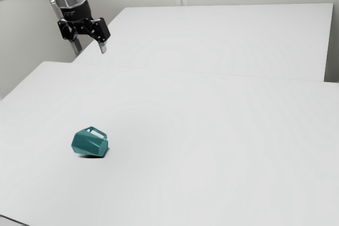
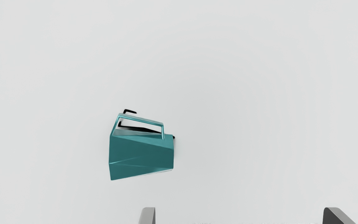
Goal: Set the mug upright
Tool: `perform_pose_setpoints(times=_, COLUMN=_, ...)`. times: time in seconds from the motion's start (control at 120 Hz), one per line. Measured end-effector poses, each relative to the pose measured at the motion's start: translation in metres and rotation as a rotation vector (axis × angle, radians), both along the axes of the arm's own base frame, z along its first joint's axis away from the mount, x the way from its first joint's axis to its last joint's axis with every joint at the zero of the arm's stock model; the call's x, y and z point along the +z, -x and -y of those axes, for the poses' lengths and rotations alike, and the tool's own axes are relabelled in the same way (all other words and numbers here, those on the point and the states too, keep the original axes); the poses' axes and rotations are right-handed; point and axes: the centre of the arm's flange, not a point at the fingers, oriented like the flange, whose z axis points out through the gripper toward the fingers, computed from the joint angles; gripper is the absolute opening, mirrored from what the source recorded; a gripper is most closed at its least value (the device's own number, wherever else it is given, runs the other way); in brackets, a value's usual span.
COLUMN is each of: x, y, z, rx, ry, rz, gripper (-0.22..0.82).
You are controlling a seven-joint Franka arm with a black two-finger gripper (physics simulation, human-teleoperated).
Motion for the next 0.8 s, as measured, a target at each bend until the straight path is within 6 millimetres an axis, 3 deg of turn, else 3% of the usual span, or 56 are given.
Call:
perform_pose_setpoints(times=0.133, x=-0.001, y=0.002, z=-0.002, rx=0.006, ry=0.001, rz=-0.005, gripper=0.59)
perform_pose_setpoints(times=0.333, x=-0.001, y=0.021, z=-0.014, rx=0.023, ry=0.004, rz=-0.013, gripper=0.59)
perform_pose_setpoints(times=0.458, x=-0.014, y=0.031, z=-0.024, rx=0.024, ry=0.039, rz=-0.023, gripper=0.58)
perform_pose_setpoints(times=0.525, x=-0.021, y=0.035, z=-0.045, rx=0.052, ry=0.066, rz=-0.021, gripper=0.58)
perform_pose_setpoints(times=0.675, x=-0.042, y=0.049, z=-0.116, rx=0.156, ry=0.137, rz=-0.007, gripper=0.58)
perform_pose_setpoints(times=0.8, x=-0.067, y=0.062, z=-0.142, rx=0.182, ry=0.213, rz=0.008, gripper=0.58)
